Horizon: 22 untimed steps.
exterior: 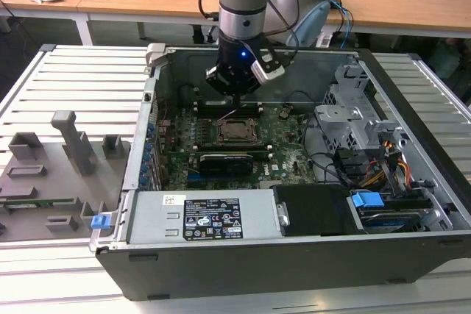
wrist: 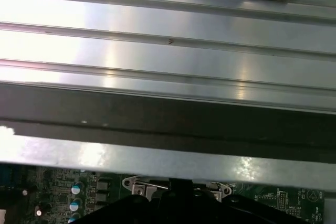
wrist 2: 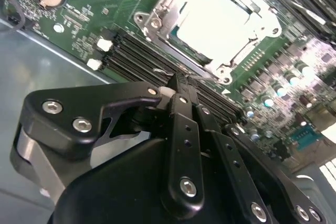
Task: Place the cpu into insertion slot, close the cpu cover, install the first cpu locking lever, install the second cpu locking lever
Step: 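Install the first cpu locking lever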
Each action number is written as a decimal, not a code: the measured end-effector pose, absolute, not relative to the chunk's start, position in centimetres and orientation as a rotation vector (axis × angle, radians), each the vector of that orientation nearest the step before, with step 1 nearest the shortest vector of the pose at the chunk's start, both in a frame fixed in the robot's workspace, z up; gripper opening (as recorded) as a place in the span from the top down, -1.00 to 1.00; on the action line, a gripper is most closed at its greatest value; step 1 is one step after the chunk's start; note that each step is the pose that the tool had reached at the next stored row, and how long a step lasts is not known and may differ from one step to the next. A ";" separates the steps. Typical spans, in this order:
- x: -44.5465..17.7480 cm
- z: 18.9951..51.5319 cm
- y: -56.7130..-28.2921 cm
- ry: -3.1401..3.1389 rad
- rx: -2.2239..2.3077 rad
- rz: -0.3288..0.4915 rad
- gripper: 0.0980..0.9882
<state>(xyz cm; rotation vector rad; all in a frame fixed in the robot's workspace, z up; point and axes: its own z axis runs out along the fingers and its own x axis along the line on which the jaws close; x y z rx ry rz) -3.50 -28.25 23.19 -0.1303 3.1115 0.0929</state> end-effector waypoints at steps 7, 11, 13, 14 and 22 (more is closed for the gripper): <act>-2.4 22.0 -28.2 3.112 -0.127 0.093 0.98; -2.3 21.6 -28.3 3.113 -0.112 0.100 0.98; -2.2 21.6 -28.3 3.116 -0.105 0.107 0.98; -2.2 21.5 -28.3 3.117 -0.104 0.108 0.98; -1.8 20.8 -28.3 3.124 -0.098 0.114 0.98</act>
